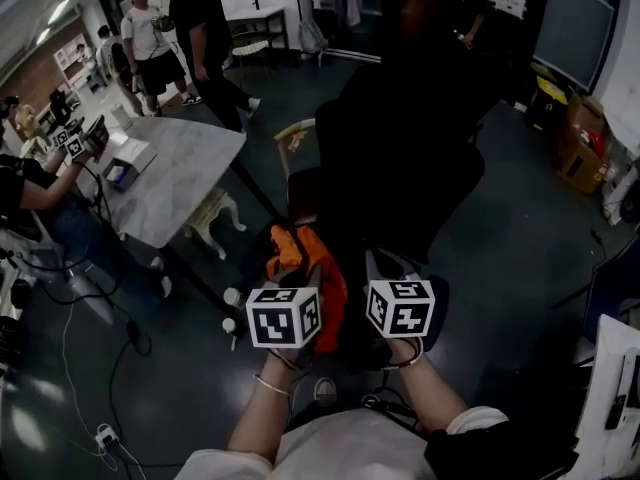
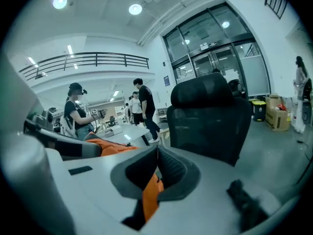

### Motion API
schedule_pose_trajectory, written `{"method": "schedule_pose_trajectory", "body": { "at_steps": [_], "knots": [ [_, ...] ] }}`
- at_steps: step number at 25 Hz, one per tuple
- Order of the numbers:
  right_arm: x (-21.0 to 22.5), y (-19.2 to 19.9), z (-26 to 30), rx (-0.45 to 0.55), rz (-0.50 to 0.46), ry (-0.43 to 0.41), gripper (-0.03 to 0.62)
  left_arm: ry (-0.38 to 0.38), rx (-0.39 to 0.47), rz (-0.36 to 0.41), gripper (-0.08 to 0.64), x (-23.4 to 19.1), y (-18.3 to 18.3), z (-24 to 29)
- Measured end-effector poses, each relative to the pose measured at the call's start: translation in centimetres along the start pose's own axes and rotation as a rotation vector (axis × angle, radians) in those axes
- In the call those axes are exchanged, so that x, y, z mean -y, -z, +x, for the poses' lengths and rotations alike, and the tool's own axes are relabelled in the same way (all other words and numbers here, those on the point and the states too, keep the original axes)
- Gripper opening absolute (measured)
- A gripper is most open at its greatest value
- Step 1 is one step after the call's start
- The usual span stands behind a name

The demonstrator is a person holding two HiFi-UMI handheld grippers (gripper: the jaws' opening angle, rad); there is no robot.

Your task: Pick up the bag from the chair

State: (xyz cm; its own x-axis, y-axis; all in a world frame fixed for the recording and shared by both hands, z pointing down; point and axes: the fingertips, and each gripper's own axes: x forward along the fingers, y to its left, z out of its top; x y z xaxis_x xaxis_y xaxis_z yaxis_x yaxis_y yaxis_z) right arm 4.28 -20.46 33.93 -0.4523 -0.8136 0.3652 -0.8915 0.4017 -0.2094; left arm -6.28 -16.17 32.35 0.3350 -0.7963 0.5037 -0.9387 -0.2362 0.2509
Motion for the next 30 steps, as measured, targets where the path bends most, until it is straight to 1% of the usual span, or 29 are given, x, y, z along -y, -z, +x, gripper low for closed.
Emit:
{"method": "schedule_pose_trajectory", "body": {
  "at_steps": [5, 8, 12, 20, 24, 30],
  "knots": [
    [-1.2, 0.8, -1.2, -0.019, -0.012, -0.094, 0.032, -0.1, 0.035, -0.053, 0.046, 0.2, 1.0, -3.1],
    [-2.8, 1.5, -1.6, -0.033, -0.017, -0.159, 0.032, -0.168, 0.059, -0.088, 0.046, -0.3, 1.9, -5.7],
    [-6.2, 2.8, -1.7, -0.055, -0.03, -0.253, 0.032, -0.262, 0.089, -0.134, 0.046, -1.8, 3.4, -9.5],
    [-13.3, 5.5, -2.0, -0.104, -0.085, -0.417, 0.032, -0.435, 0.11, -0.21, 0.046, -5.5, 7.1, -15.8],
    [-16.9, 6.3, -2.1, -0.118, -0.127, -0.464, 0.032, -0.485, 0.116, -0.236, 0.046, -7.7, 8.6, -18.8],
    [-22.6, 6.3, -1.1, -0.097, -0.187, -0.502, 0.032, -0.522, 0.125, -0.275, 0.044, -12.1, 10.7, -22.0]
  ]
}}
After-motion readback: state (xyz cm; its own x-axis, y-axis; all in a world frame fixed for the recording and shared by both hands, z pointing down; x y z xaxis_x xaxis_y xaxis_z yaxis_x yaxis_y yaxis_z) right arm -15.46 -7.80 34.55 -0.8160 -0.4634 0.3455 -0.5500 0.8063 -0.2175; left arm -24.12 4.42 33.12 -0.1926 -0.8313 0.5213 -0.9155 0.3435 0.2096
